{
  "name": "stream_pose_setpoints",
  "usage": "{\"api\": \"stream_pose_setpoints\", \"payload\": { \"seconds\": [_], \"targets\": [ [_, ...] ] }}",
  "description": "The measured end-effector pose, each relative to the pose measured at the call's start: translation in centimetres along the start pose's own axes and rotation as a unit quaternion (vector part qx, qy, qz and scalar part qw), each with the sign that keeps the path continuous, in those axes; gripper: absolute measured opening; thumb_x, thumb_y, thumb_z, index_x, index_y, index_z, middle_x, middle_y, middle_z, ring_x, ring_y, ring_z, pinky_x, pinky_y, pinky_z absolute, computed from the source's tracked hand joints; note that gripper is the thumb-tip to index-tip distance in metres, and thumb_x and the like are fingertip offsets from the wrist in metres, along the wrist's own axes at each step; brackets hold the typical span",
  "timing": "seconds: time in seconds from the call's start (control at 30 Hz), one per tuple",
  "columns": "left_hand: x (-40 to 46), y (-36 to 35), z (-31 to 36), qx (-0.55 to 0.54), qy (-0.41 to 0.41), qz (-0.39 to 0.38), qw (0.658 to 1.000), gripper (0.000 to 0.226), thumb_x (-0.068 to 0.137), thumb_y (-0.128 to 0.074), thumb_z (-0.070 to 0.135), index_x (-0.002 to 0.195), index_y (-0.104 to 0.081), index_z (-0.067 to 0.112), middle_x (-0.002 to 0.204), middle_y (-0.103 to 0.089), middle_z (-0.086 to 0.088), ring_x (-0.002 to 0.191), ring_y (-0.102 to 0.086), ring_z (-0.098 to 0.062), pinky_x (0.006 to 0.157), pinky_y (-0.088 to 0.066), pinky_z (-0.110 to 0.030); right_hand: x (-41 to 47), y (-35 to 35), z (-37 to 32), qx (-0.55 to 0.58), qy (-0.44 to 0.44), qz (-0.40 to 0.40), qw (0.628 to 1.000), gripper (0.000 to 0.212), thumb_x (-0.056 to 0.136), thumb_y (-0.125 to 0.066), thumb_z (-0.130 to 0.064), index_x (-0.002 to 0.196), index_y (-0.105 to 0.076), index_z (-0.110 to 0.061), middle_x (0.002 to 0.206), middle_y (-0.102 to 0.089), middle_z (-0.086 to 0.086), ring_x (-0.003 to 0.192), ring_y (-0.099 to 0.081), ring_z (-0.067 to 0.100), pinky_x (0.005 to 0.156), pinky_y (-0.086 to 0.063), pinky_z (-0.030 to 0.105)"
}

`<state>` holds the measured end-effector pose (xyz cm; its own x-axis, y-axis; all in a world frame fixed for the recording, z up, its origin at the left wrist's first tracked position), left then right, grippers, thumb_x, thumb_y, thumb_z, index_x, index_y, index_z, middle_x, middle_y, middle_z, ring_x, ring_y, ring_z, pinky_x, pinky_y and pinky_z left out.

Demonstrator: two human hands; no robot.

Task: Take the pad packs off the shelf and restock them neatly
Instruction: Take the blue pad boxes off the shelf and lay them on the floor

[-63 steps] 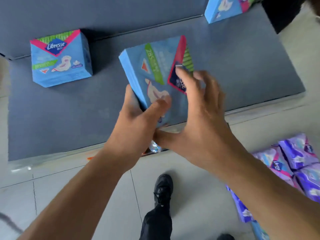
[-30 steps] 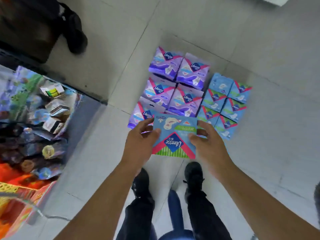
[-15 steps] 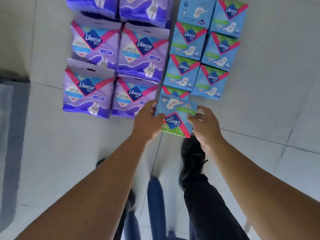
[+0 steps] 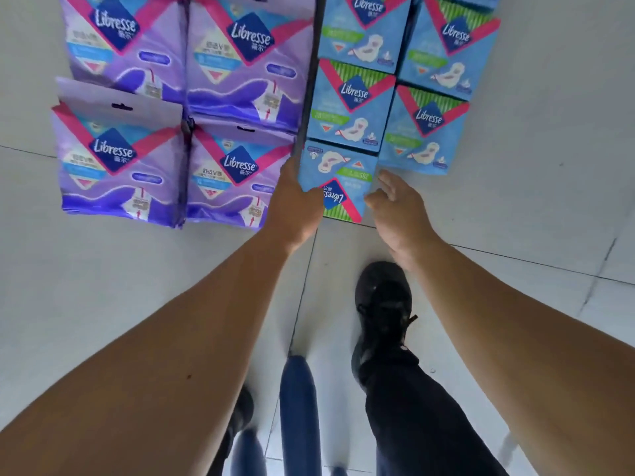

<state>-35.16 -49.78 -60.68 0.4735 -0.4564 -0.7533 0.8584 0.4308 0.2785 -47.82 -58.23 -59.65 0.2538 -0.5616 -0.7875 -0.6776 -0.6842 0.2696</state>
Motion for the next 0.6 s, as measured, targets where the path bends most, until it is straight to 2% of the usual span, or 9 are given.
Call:
{"api": "stream_pose_setpoints", "payload": {
  "seconds": [0.07, 0.1, 0.2, 0.3, 0.37, 0.47, 0.6],
  "targets": [
    [-1.9, 1.7, 1.7, 0.02, 0.017, 0.028, 0.999, 0.036, 0.094, -0.047, 0.008, 0.129, -0.046, 0.017, 0.111, -0.052, 0.01, 0.096, -0.054, -0.01, 0.071, -0.044, -0.019, -2.2, 0.6, -1.6, -0.081, 0.021, -0.01, 0.996, 0.043, 0.096, -0.049, -0.011, 0.139, -0.046, -0.014, 0.133, -0.057, -0.002, 0.124, -0.053, 0.01, 0.094, -0.041, 0.022],
    [-3.0, 2.8, 2.4, 0.025, 0.025, 0.045, 0.998, 0.036, 0.094, -0.047, 0.011, 0.13, -0.047, 0.014, 0.109, -0.05, 0.008, 0.098, -0.053, -0.012, 0.076, -0.042, -0.022, -3.5, 0.8, -2.5, -0.124, 0.038, -0.017, 0.991, 0.044, 0.095, -0.05, -0.015, 0.139, -0.046, -0.016, 0.136, -0.055, 0.001, 0.128, -0.051, 0.015, 0.095, -0.038, 0.023],
    [-7.5, 7.2, 5.3, 0.044, -0.004, 0.084, 0.995, 0.029, 0.094, -0.048, 0.014, 0.122, -0.053, 0.01, 0.106, -0.056, 0.002, 0.098, -0.056, -0.019, 0.079, -0.042, -0.026, -8.4, 0.8, -7.4, -0.226, 0.112, -0.016, 0.967, 0.042, 0.096, -0.052, -0.021, 0.137, -0.048, -0.018, 0.135, -0.057, -0.001, 0.122, -0.054, 0.015, 0.092, -0.036, 0.018],
    [-13.1, 12.6, 8.3, 0.063, -0.066, 0.146, 0.985, 0.027, 0.09, -0.054, 0.017, 0.116, -0.058, 0.016, 0.111, -0.064, -0.002, 0.102, -0.06, -0.021, 0.088, -0.049, -0.034, -13.7, -0.6, -14.0, -0.269, 0.2, -0.021, 0.942, 0.039, 0.096, -0.054, -0.02, 0.135, -0.051, -0.016, 0.13, -0.057, -0.002, 0.114, -0.056, 0.012, 0.086, -0.034, 0.015],
    [-17.2, 17.2, 10.1, 0.112, -0.122, 0.195, 0.967, 0.028, 0.09, -0.055, 0.02, 0.117, -0.058, 0.018, 0.114, -0.063, -0.001, 0.106, -0.058, -0.022, 0.089, -0.049, -0.038, -17.6, -2.7, -19.0, -0.284, 0.253, -0.036, 0.924, 0.039, 0.096, -0.054, -0.019, 0.134, -0.052, -0.015, 0.128, -0.057, -0.001, 0.114, -0.055, 0.012, 0.086, -0.036, 0.015],
    [-23.3, 25.1, 11.5, 0.151, -0.167, 0.27, 0.936, 0.034, 0.09, -0.053, 0.025, 0.123, -0.057, 0.019, 0.118, -0.062, 0.0, 0.107, -0.057, -0.023, 0.088, -0.047, -0.037, -24.2, -7.5, -26.0, -0.325, 0.373, -0.051, 0.868, 0.039, 0.095, -0.054, -0.022, 0.133, -0.054, -0.012, 0.126, -0.059, 0.004, 0.114, -0.055, 0.018, 0.089, -0.039, 0.019],
    [-29.7, 35.2, 11.5, 0.117, -0.151, 0.374, 0.907, 0.038, 0.087, -0.048, 0.034, 0.123, -0.056, 0.024, 0.118, -0.06, 0.003, 0.109, -0.056, -0.022, 0.089, -0.047, -0.041, -32.1, -15.9, -32.9, -0.366, 0.484, -0.097, 0.789, 0.043, 0.091, -0.051, -0.026, 0.131, -0.055, -0.011, 0.124, -0.059, 0.006, 0.114, -0.054, 0.024, 0.093, -0.037, 0.024]
  ]
}}
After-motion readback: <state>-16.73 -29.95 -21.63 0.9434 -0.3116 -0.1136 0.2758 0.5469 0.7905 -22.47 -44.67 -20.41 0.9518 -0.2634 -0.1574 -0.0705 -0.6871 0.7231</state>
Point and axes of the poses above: each hand's wrist, its own x-axis towards the middle knuckle, its own y-axis out of the back of the hand, z = x × y, the point moved 1 cm from there along x, towards the middle knuckle
